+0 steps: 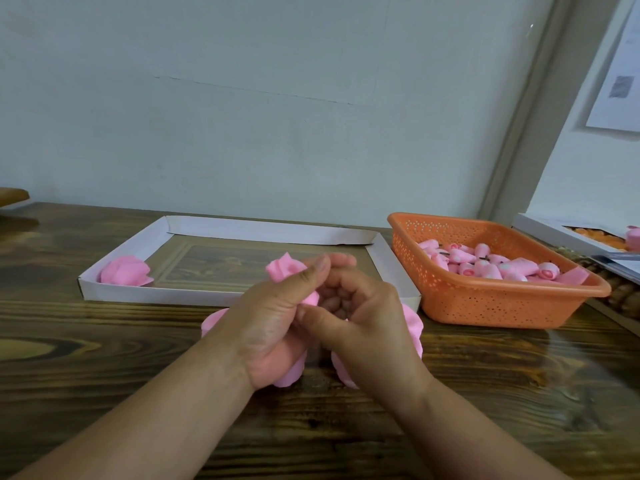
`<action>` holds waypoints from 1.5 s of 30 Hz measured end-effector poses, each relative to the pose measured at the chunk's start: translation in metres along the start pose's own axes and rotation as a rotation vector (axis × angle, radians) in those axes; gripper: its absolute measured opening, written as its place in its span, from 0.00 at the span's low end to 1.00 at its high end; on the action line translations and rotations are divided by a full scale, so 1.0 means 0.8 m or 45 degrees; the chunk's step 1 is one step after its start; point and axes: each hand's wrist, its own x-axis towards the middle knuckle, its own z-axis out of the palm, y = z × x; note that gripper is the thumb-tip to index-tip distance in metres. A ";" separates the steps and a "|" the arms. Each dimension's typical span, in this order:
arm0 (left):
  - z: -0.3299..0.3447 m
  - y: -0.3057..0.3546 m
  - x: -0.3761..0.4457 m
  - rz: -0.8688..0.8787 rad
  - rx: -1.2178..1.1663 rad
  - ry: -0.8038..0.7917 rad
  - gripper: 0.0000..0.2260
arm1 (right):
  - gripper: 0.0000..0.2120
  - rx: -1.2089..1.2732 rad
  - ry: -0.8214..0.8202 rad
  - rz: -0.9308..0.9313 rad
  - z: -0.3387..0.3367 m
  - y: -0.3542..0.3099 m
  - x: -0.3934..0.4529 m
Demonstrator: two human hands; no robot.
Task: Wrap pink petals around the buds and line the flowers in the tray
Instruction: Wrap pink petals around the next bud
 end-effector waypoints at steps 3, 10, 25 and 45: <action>0.003 -0.001 0.001 0.041 -0.003 0.082 0.10 | 0.09 -0.073 0.100 -0.034 0.006 0.004 -0.004; 0.008 -0.004 0.000 0.089 0.045 0.143 0.10 | 0.06 -0.389 0.236 -0.195 0.015 0.009 -0.005; 0.000 0.005 -0.007 0.089 0.453 0.022 0.09 | 0.05 0.635 -0.371 0.419 -0.011 0.004 0.008; -0.005 0.007 0.004 0.199 0.528 0.342 0.15 | 0.05 -0.847 0.125 0.321 -0.118 0.030 0.053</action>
